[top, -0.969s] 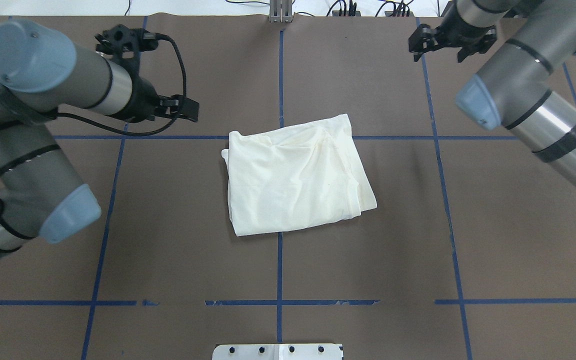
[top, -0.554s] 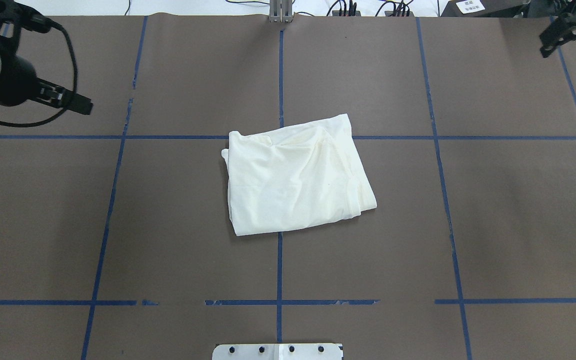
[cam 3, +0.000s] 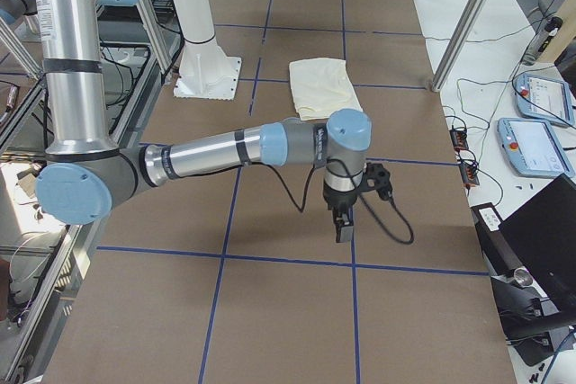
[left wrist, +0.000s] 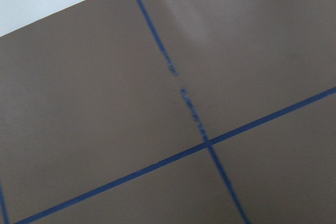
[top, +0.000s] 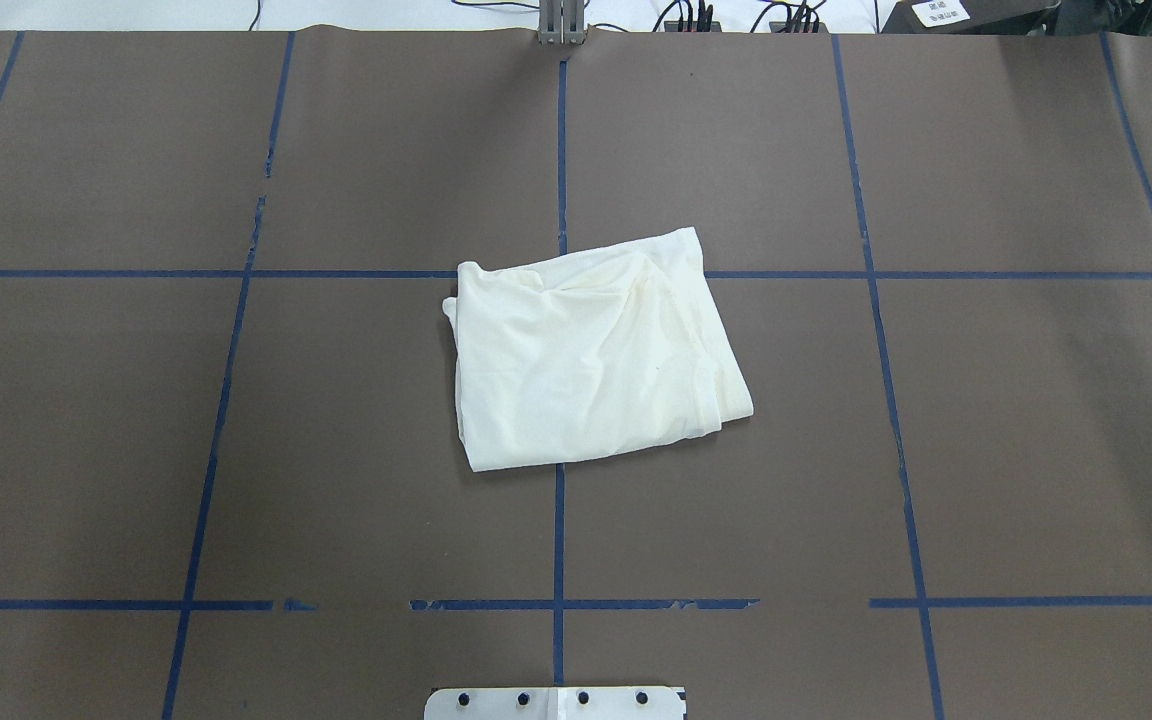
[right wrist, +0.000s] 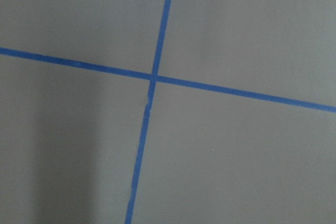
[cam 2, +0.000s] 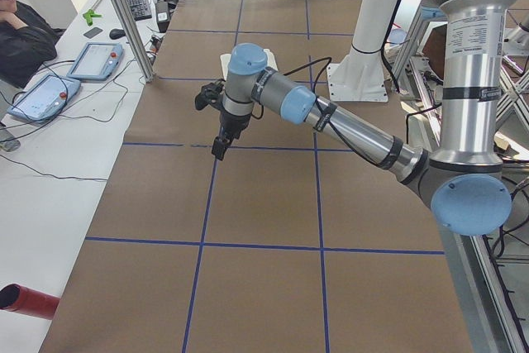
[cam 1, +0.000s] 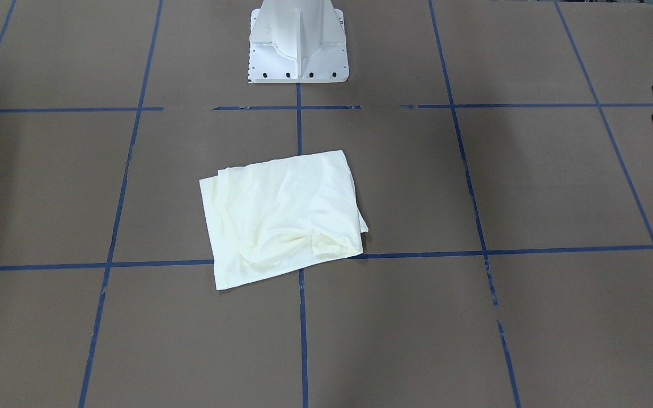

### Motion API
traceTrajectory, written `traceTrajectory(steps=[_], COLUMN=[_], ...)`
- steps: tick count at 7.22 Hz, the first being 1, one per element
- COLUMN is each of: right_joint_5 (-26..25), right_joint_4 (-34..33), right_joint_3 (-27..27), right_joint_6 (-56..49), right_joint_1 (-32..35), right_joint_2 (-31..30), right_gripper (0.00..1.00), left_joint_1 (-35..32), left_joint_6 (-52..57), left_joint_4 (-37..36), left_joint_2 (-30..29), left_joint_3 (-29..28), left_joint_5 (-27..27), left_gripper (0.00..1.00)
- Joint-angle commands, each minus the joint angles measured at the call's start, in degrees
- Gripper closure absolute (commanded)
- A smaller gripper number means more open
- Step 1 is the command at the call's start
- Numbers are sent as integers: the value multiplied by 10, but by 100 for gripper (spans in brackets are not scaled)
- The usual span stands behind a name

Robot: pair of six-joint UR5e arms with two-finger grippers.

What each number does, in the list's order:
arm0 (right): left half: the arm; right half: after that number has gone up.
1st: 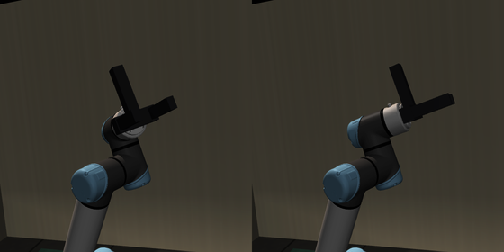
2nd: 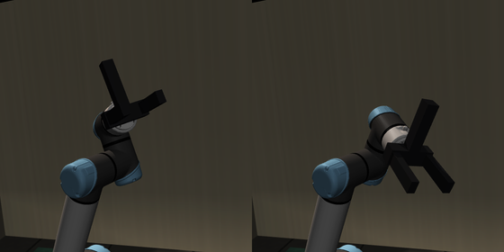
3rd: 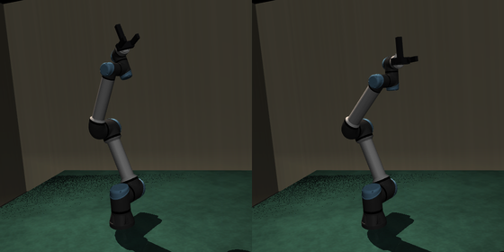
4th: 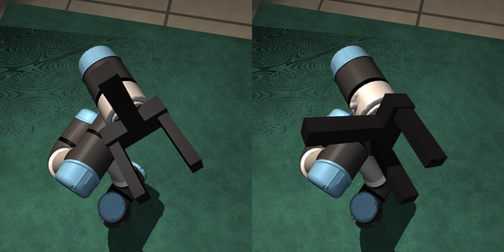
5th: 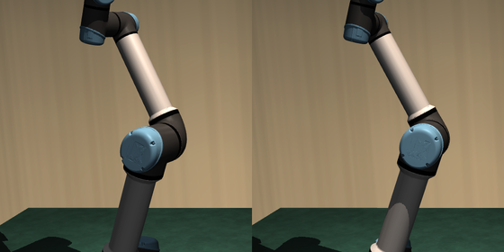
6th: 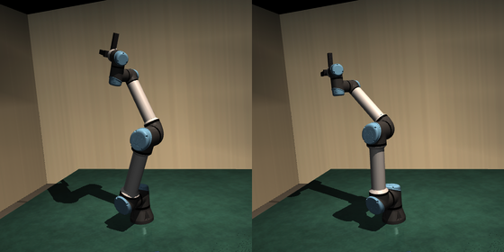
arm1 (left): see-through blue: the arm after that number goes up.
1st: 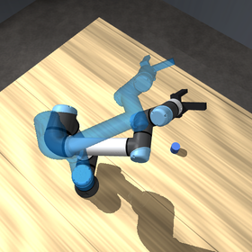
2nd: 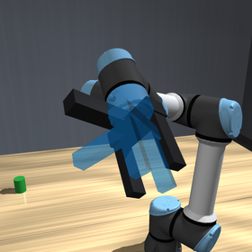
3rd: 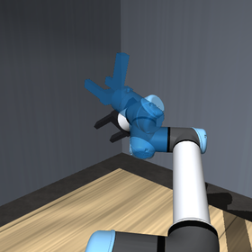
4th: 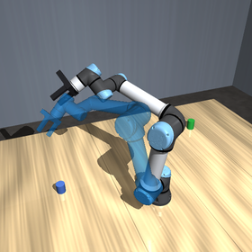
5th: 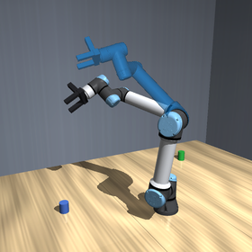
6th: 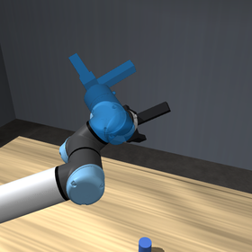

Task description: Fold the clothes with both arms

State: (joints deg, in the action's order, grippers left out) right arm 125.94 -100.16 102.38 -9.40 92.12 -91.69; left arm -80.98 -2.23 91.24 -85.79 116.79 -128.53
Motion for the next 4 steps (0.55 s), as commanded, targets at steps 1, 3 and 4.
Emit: traceTrajectory(steps=[1, 3, 4], right_joint_5=[7, 65, 66], right_joint_4=[10, 18, 19], right_joint_3=[5, 6, 1], right_joint_6=[-6, -11, -12], right_joint_1=[22, 34, 34], right_joint_2=[-50, -61, -72], right_gripper=[0, 0, 0], left_joint_1=[-57, -110, -112], left_joint_6=[46, 181, 180], left_joint_4=[37, 32, 13], left_joint_2=[42, 74, 79], left_joint_3=[-91, -145, -140], left_joint_5=[-9, -12, -12], left_gripper=[0, 0, 0])
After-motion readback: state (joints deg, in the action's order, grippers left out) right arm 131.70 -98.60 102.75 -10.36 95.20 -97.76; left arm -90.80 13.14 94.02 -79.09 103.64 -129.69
